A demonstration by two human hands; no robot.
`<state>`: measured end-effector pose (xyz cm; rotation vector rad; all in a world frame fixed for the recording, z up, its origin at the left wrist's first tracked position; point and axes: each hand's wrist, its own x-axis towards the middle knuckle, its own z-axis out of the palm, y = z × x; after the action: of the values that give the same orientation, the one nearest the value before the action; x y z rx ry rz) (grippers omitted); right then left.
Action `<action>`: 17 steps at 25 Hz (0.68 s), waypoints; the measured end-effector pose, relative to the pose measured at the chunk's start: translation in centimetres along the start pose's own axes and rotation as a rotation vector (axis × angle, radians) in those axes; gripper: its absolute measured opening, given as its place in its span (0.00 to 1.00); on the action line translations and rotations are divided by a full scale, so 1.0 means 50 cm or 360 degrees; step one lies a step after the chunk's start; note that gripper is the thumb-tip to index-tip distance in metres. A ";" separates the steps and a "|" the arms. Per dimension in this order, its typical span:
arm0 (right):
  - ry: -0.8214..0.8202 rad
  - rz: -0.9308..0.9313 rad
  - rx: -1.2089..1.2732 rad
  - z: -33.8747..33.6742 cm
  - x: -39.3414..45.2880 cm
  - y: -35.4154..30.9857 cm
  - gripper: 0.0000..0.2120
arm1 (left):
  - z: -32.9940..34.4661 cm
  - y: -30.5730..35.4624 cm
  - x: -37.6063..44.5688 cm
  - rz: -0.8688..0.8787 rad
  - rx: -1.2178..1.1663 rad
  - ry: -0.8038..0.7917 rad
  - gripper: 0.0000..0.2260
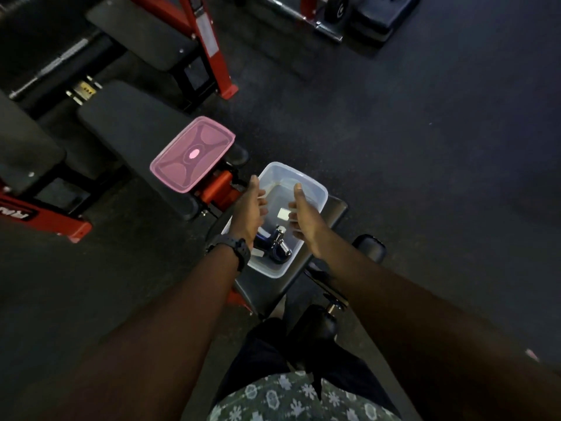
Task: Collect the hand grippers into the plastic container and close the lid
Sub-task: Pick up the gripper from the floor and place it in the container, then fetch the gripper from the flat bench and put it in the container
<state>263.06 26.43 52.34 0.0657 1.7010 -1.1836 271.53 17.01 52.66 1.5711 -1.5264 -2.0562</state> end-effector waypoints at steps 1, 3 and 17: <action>0.0013 -0.0016 0.0034 -0.006 -0.006 -0.001 0.26 | 0.004 0.000 -0.007 0.0014 0.0024 -0.0021 0.25; 0.0067 -0.0032 0.0094 -0.024 -0.025 -0.005 0.32 | 0.021 0.010 -0.017 0.0054 0.0052 -0.0075 0.25; 0.1397 -0.1022 0.0800 -0.415 -0.690 -0.124 0.33 | 0.458 0.311 -0.535 0.0965 0.0302 -0.1365 0.31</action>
<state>261.90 54.13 82.18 0.4230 2.1903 -2.2858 258.78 40.47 80.43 0.0934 -2.1239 -2.3078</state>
